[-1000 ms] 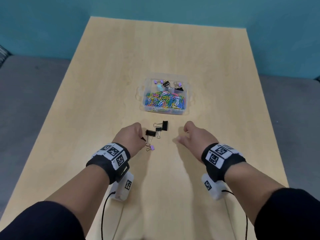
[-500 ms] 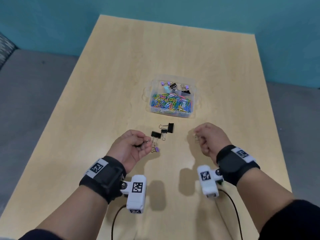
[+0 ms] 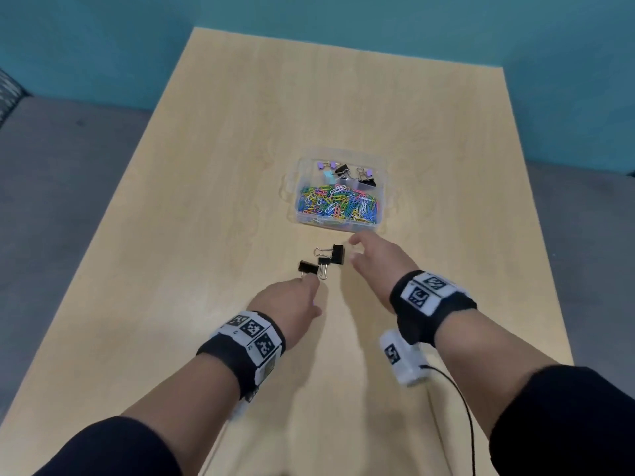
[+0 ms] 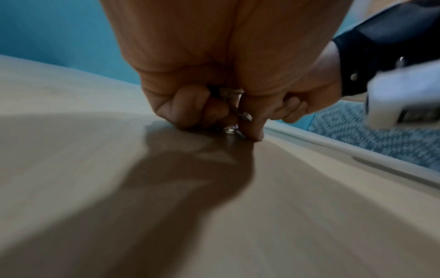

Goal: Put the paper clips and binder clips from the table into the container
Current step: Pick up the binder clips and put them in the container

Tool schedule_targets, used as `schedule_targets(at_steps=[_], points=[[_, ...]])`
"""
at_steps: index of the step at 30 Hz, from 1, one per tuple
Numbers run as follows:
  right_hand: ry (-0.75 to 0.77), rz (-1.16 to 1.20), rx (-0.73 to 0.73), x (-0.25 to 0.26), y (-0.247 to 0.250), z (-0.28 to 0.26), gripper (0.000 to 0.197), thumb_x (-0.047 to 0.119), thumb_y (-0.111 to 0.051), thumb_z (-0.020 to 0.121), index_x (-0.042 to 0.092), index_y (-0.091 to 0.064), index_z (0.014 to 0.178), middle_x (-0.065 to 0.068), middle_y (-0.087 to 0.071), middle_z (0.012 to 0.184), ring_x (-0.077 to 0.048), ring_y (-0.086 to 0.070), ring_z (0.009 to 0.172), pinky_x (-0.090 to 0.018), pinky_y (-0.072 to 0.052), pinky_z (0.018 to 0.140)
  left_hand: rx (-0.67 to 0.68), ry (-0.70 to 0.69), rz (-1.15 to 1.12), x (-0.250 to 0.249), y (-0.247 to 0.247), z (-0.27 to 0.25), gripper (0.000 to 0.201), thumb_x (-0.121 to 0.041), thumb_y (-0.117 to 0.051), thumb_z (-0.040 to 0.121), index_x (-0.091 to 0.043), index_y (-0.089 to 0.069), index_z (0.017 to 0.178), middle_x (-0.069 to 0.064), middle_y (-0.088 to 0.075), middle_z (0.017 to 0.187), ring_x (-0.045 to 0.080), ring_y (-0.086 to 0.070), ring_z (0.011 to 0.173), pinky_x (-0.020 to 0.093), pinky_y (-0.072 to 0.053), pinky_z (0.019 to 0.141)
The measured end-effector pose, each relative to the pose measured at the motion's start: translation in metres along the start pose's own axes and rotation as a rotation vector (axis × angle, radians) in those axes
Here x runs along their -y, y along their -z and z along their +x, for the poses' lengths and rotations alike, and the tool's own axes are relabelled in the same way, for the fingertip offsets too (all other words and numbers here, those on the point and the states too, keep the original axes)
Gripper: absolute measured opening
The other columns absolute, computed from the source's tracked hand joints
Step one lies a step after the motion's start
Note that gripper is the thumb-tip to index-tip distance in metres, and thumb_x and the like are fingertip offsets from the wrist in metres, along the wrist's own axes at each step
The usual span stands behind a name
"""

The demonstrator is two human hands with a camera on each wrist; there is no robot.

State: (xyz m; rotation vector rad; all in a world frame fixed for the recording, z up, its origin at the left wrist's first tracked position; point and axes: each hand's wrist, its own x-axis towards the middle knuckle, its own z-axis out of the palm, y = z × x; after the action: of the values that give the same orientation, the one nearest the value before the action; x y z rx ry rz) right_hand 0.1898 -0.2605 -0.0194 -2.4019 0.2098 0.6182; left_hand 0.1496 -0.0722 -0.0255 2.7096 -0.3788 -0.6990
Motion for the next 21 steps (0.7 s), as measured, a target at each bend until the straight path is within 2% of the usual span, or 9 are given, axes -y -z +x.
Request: schedule_targets(at_steps=[2,4,6,8,11,13,17,19,21], points=[[0.113,-0.353,0.045,0.012,0.000,0.004,0.035,0.036,-0.051,0.092,0.026,-0.042,0.124,-0.008,-0.063,0.096,-0.032,-0.060,0.085,-0.037,-0.049,0.074,-0.023,-0.016,0.004,0.002,0.000,0.001,0.026,-0.040,-0.053,0.088,-0.019,-0.038,0.084,-0.001,-0.058,0.079,0.026,-0.056,0.075,0.033,-0.040,0.061],[0.188,-0.491,0.066,0.018,-0.001,0.012,0.039,0.042,-0.053,0.089,0.025,-0.039,0.120,-0.008,-0.065,0.094,-0.032,-0.060,0.081,-0.040,-0.051,0.072,-0.059,0.029,-0.173,0.002,0.001,0.000,0.029,-0.042,-0.060,0.081,-0.019,-0.043,0.078,-0.006,-0.055,0.068,0.020,-0.054,0.065,0.031,-0.036,0.055],[0.242,-0.562,0.070,0.020,-0.003,0.018,0.032,0.043,-0.054,0.089,0.022,-0.038,0.108,-0.005,-0.064,0.084,-0.029,-0.057,0.072,-0.038,-0.050,0.065,-0.073,0.149,-0.727,0.003,0.004,-0.004,0.029,-0.034,-0.069,0.074,-0.016,-0.046,0.071,-0.004,-0.054,0.062,0.014,-0.047,0.051,0.026,-0.033,0.047],[0.301,-0.627,0.046,0.020,-0.005,0.022,0.029,0.040,-0.052,0.092,0.021,-0.031,0.098,-0.003,-0.058,0.074,-0.027,-0.054,0.064,-0.037,-0.049,0.059,-0.034,0.269,-1.368,0.005,0.009,-0.007,0.024,-0.021,-0.067,0.075,-0.015,-0.045,0.068,0.006,-0.053,0.062,0.015,-0.038,0.044,0.021,-0.028,0.043],[0.279,-0.622,0.052,0.019,-0.004,0.023,0.028,0.037,-0.048,0.095,0.017,-0.031,0.102,-0.002,-0.054,0.069,-0.024,-0.051,0.060,-0.037,-0.048,0.057,0.035,0.304,-1.826,0.013,0.017,-0.008,0.019,-0.012,-0.060,0.079,-0.015,-0.044,0.070,0.012,-0.054,0.068,0.017,-0.038,0.047,0.022,-0.031,0.043],[0.161,-0.343,0.070,0.018,-0.003,0.019,0.026,0.037,-0.050,0.093,0.016,-0.036,0.098,-0.003,-0.057,0.072,-0.022,-0.053,0.060,-0.036,-0.045,0.057,0.044,0.282,-1.942,0.018,0.022,-0.004,0.010,-0.011,-0.059,0.076,-0.014,-0.050,0.073,0.012,-0.057,0.070,0.017,-0.043,0.049,0.022,-0.039,0.043],[-0.102,0.966,0.163,0.006,0.004,-0.008,0.012,0.030,-0.053,0.094,0.020,-0.048,0.092,-0.005,-0.047,0.064,-0.014,-0.034,0.043,-0.021,-0.024,0.042,-0.013,0.295,-1.997,0.023,0.030,0.006,0.017,-0.005,-0.052,0.077,-0.012,-0.055,0.092,0.008,-0.055,0.069,0.017,-0.046,0.053,0.022,-0.042,0.045],[-0.129,1.404,0.295,0.001,0.012,-0.026,0.007,0.026,-0.053,0.092,0.019,-0.052,0.091,-0.008,-0.051,0.069,-0.015,-0.038,0.045,-0.020,-0.029,0.041,-0.118,0.392,-1.858,0.023,0.029,0.015,0.005,-0.010,-0.054,0.086,-0.013,-0.055,0.082,0.005,-0.048,0.064,0.015,-0.039,0.048,0.020,-0.033,0.042],[-0.120,1.603,0.373,0.000,0.017,-0.032,0.012,0.025,-0.053,0.087,0.017,-0.056,0.095,-0.010,-0.059,0.078,-0.018,-0.045,0.050,-0.021,-0.035,0.044,-0.251,0.454,-1.476,0.025,0.024,0.026,0.024,-0.028,-0.061,0.089,-0.015,-0.052,0.071,0.002,-0.043,0.059,0.015,-0.035,0.045,0.021,-0.028,0.043]])
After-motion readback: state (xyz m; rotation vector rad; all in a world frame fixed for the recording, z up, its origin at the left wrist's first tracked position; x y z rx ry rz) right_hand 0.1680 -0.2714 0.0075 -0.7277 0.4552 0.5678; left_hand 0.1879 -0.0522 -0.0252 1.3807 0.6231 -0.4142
